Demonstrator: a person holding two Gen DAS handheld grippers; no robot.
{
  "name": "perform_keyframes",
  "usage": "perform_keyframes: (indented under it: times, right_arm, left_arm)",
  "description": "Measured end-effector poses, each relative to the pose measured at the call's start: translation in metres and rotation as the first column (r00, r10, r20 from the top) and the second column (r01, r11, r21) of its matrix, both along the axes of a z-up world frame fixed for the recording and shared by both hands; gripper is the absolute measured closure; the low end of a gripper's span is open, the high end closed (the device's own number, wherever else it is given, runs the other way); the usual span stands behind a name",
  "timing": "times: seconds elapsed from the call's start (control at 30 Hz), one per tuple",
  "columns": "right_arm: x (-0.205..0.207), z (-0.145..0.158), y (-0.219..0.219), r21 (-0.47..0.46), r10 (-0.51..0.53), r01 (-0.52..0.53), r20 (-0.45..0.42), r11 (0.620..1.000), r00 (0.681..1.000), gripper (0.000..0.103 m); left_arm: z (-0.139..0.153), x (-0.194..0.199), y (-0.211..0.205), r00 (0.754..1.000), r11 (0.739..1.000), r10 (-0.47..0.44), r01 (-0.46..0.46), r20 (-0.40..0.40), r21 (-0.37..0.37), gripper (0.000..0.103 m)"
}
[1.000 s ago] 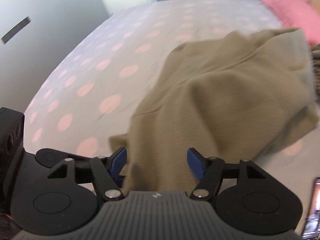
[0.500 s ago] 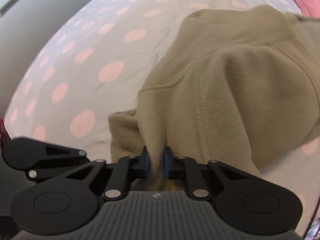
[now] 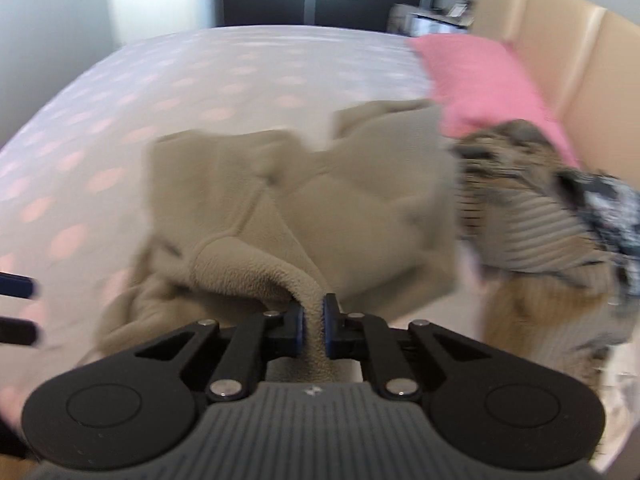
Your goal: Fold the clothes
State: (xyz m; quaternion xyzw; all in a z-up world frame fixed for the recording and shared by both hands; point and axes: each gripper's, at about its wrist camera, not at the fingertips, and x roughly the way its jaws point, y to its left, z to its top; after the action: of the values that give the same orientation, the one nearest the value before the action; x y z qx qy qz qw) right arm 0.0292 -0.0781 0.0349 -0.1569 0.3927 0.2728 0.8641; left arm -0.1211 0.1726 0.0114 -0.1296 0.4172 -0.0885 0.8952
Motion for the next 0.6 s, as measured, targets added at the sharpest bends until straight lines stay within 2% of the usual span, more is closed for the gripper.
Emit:
perform_keyframes:
  times: [0.13,0.23,0.33,0.47,0.6]
  right_arm:
    - [0.028,-0.005,-0.026,-0.023,-0.116,0.118,0.057,0.993,0.992,0.093]
    - [0.048,-0.013,-0.038,-0.041,-0.182,0.187,0.102,0.981,0.978,0.093]
    - [0.06,-0.021,-0.049,-0.032,-0.217,0.219,0.071,0.975,0.974,0.093]
    - [0.066,-0.031,-0.052,-0.026,-0.206,0.207,0.034,0.978,0.978,0.093]
    - [0.074,-0.035,-0.052,-0.007,-0.206,0.206,0.014,0.978,0.978,0.093]
  left_arm:
    - [-0.007,0.022,0.004,1.0,0.997,0.005,-0.005,0.001,0.071,0.039]
    - [-0.016,0.033,0.012,0.999,0.996,0.037,-0.035,-0.023,0.088,0.039]
    - [-0.031,0.053,0.019,0.996,0.997,0.073,-0.071,-0.059,0.04,0.039]
    - [-0.048,0.078,0.026,0.991,0.99,0.107,-0.114,-0.085,-0.081,0.037]
    - [-0.066,0.11,0.026,0.982,0.983,0.138,-0.152,-0.128,-0.103,0.037]
